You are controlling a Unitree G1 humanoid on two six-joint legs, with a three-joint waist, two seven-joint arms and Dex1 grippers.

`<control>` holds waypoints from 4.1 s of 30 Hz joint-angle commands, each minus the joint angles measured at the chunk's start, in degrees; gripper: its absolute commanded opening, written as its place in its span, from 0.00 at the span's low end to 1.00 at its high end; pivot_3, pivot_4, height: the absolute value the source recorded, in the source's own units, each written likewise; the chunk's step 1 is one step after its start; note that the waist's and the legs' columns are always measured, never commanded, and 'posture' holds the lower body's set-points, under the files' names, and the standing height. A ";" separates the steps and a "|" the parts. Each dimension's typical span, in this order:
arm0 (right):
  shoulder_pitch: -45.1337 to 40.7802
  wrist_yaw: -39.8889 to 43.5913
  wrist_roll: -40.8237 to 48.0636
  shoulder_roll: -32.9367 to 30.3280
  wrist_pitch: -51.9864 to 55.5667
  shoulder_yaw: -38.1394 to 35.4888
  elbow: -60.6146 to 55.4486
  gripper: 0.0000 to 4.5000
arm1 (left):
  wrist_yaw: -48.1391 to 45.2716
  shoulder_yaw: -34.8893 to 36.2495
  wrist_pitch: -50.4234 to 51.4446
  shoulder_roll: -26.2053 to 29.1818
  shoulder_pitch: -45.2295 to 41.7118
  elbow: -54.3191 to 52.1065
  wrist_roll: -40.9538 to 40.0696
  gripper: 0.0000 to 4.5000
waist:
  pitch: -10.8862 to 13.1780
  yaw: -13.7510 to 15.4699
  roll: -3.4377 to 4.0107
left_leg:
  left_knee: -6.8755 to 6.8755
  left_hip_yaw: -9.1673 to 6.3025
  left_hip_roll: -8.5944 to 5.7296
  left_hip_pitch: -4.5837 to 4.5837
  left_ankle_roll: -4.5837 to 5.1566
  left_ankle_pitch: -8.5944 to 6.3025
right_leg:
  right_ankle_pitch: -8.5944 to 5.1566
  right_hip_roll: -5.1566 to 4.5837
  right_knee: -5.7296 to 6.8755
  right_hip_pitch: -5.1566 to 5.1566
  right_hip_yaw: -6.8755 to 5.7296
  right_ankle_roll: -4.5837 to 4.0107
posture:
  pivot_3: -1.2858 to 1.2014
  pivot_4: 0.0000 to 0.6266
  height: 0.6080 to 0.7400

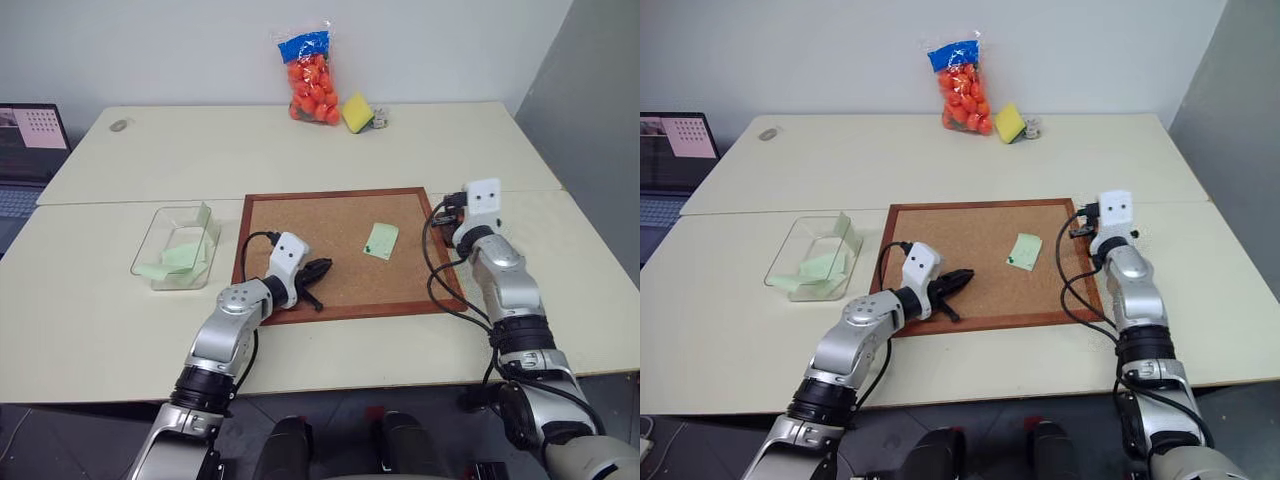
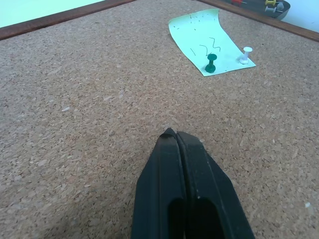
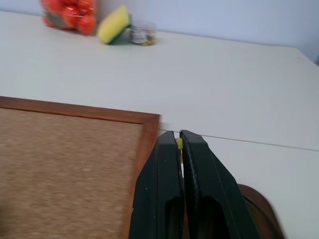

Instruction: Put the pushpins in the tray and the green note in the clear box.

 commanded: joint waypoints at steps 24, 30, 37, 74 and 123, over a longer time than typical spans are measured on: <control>-0.90 -2.62 1.46 -1.31 3.68 -2.68 1.08 0.75 | 0.17 -1.62 1.20 -0.49 1.14 2.71 1.77 0.00 | 0.00 0.01 0.00 | 0.00 0.01 0.00 0.00 0.01 0.00 | -0.02 0.00 -0.02 0.00 0.01 0.03 | 0.52 0.24 1.00; -0.69 -3.09 0.89 -1.33 4.71 -2.32 1.10 0.99 | 0.13 -1.63 1.16 -0.61 1.08 2.77 1.79 0.00 | 0.00 0.01 0.00 | 0.00 0.01 0.00 -0.01 0.01 0.00 | -0.02 0.00 -0.02 0.00 0.01 0.04 | 0.52 0.24 1.00; -1.34 -4.04 -0.18 -1.61 4.64 -1.96 2.12 0.99 | 0.23 -1.45 1.19 -0.64 0.98 2.81 1.90 0.00 | 0.00 0.01 0.00 | 0.00 0.01 0.00 -0.01 0.01 0.00 | -0.03 -0.01 -0.02 0.00 0.01 0.05 | 0.52 0.24 1.00; 9.65 30.78 6.13 -1.14 -0.96 14.29 -11.35 0.64 | -0.07 -1.01 1.84 -0.45 1.21 2.14 1.99 0.00 | 0.00 0.23 0.00 | -0.05 -0.09 0.01 -0.04 0.01 0.00 | -0.04 -0.01 -0.19 0.03 -0.11 0.11 | 0.52 0.24 1.00; 6.63 18.45 6.21 -0.03 -2.73 4.64 -11.19 0.01 | -0.47 -1.55 2.10 -0.47 1.52 1.80 2.02 0.00 | 0.00 0.16 0.01 | -0.06 -0.08 0.02 -0.04 0.01 0.00 | -0.04 -0.01 -0.18 0.03 -0.09 0.11 | 0.52 0.24 1.00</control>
